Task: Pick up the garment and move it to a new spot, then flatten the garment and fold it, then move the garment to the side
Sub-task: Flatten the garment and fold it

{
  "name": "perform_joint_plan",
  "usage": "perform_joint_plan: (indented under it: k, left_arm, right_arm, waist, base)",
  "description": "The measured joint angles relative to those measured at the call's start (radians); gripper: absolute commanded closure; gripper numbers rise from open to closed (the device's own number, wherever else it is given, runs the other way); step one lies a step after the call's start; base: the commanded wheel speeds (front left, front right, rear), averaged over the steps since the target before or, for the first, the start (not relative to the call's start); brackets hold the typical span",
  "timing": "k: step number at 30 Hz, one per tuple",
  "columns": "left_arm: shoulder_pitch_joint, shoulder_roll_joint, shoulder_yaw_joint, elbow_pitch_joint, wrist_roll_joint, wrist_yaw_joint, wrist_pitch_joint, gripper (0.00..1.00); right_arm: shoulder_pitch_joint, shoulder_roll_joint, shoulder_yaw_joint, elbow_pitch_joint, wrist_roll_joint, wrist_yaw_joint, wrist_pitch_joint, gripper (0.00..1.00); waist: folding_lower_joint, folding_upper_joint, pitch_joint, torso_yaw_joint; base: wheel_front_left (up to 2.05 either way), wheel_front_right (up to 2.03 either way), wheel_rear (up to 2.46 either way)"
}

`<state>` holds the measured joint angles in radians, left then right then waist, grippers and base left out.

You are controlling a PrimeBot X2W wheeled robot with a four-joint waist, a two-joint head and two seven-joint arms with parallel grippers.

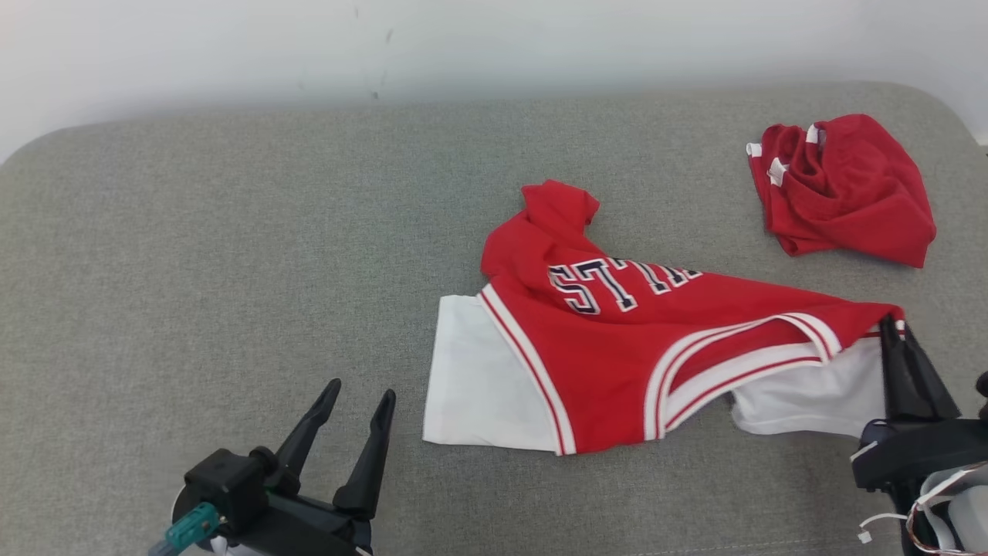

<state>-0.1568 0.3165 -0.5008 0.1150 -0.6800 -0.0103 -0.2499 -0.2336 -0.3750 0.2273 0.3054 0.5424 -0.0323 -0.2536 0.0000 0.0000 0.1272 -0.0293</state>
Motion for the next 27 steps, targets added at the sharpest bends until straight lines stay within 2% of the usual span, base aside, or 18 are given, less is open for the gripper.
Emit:
perform_joint_plan:
  k: [4, 9, 10, 11, 13, 14, 15, 16, 20, 27]
  left_arm:
    - [-0.002, -0.009, -0.018, 0.009, 0.006, -0.009, 0.0, 0.0]
    - [-0.006, -0.02, -0.026, 0.022, 0.007, -0.017, 0.0, 0.0]
    - [-0.006, -0.02, -0.026, 0.027, 0.007, -0.018, 0.0, 0.0]
    - [-0.006, -0.02, -0.027, 0.031, 0.007, -0.018, 0.0, 0.0]
    - [-0.008, -0.022, -0.029, 0.036, 0.007, -0.025, 0.0, 0.0]
    - [-0.009, -0.022, -0.029, 0.038, 0.007, -0.025, 0.0, 0.0]
    - [-0.012, -0.022, -0.029, 0.039, 0.007, -0.026, 0.0, 0.0]
    - [-0.016, -0.022, -0.029, 0.041, 0.007, -0.026, 0.0, 0.0]
    - [-0.022, -0.022, -0.028, 0.045, 0.007, -0.026, 0.0, 0.0]
    - [-0.022, -0.022, -0.016, 0.059, 0.007, -0.026, 0.0, 0.0]
  right_arm:
    - [-0.001, -0.009, -0.001, 0.032, 0.006, 0.004, 0.0, 1.0]
    - [0.004, 0.019, 0.029, 0.068, 0.002, 0.016, 0.0, 1.0]
    - [0.005, 0.021, 0.031, 0.087, 0.002, 0.015, 0.0, 0.9]
    - [0.01, 0.022, 0.03, 0.098, 0.002, 0.015, 0.0, 0.85]
    - [0.018, 0.029, 0.031, 0.12, 0.002, 0.007, 0.0, 0.62]
    - [0.02, 0.037, 0.028, 0.127, 0.002, 0.001, 0.0, 0.47]
    - [0.02, 0.045, 0.026, 0.136, 0.002, -0.008, 0.0, 0.04]
    - [0.019, 0.049, 0.025, 0.144, 0.002, -0.013, 0.0, 0.0]
    - [0.019, 0.051, 0.006, 0.146, 0.001, -0.021, 0.0, 0.0]
    - [0.017, 0.071, -0.028, 0.079, -0.026, -0.03, 0.0, 0.0]
  waist:
    - [0.0, 0.0, 0.004, 0.001]
    - [0.0, 0.0, 0.007, 0.01]
    - [0.0, 0.0, 0.008, 0.012]
    - [0.0, 0.0, 0.009, 0.013]
    - [0.0, 0.0, 0.01, 0.016]
    - [0.0, 0.0, 0.01, 0.017]
    - [0.0, 0.0, 0.01, 0.018]
    - [0.0, 0.0, 0.01, 0.018]
    - [0.0, 0.0, 0.009, 0.019]
    - [0.0, 0.0, 0.0, 0.014]
  base:
    - [0.0, 0.0, 0.0]
    - [0.0, 0.0, 0.0]
    - [0.0, 0.0, 0.0]
    - [0.0, 0.0, 0.0]
    - [0.0, 0.0, 0.0]
    - [0.0, 0.0, 0.0]
    - [0.0, 0.0, 0.0]
    - [0.0, 0.0, 0.0]
    - [0.0, 0.0, 0.0]
    - [0.0, 0.0, 0.0]
